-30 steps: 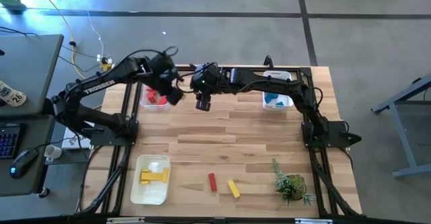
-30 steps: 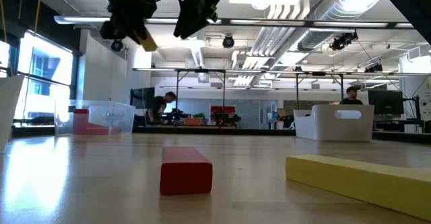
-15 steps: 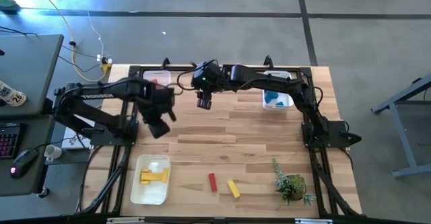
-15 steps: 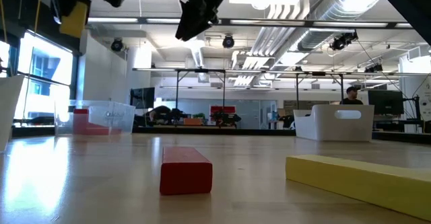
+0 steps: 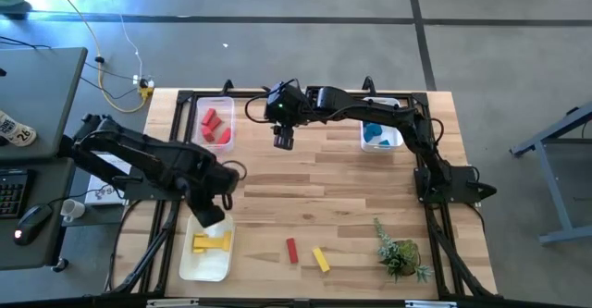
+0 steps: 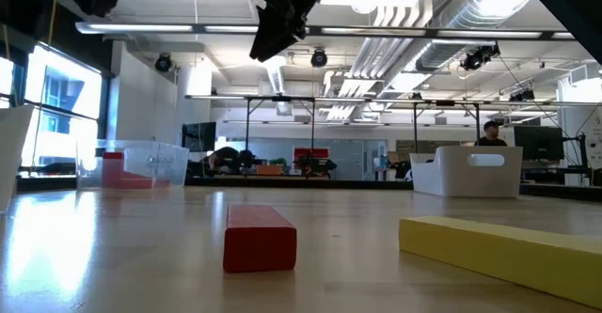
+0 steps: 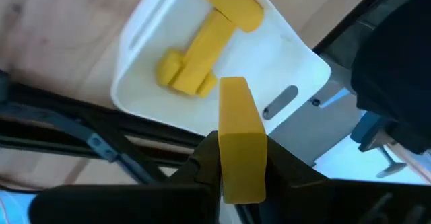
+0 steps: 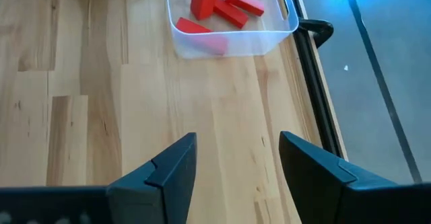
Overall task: Sort & place blocks by color
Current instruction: Put the yellow block into the bottom white bin
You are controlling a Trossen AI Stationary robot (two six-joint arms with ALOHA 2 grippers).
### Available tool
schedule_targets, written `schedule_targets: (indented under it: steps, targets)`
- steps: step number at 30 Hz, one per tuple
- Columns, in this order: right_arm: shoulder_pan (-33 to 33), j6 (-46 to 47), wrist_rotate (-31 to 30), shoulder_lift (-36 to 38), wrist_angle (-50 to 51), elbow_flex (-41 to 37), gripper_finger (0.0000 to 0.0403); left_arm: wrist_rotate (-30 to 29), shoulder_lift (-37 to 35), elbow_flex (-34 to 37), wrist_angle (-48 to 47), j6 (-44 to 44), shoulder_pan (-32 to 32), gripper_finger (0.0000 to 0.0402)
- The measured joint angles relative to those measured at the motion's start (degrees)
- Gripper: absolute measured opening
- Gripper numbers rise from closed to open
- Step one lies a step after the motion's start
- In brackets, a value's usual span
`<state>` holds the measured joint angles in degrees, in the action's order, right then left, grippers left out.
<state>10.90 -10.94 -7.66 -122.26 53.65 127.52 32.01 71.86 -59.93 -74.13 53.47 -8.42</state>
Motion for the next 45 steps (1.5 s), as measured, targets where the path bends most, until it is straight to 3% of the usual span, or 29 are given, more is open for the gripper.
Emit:
schedule_targets:
  steps: [11, 28, 36, 45]
  targets:
    - [1.12, -0.31, 2.11, 0.0, 0.25, -0.02, 0.0197, -0.12, 0.67, 7.62, 15.32, 12.34, -7.16, 0.004]
    - [1.82, -1.43, 2.1, 0.0, 1.58, -0.04, 0.0197, -0.62, 0.67, 11.77, 16.05, 16.88, -9.41, 0.014]
    - [1.99, 6.49, 3.26, 0.0, 8.31, -0.04, 0.0197, -2.0, -1.37, 10.2, 15.76, 12.9, -9.41, 0.0145]
    - [0.06, 26.65, 11.0, 0.0, 10.56, -0.07, 0.0197, -13.19, -7.77, 8.36, 15.1, 2.69, -7.64, 0.0142]
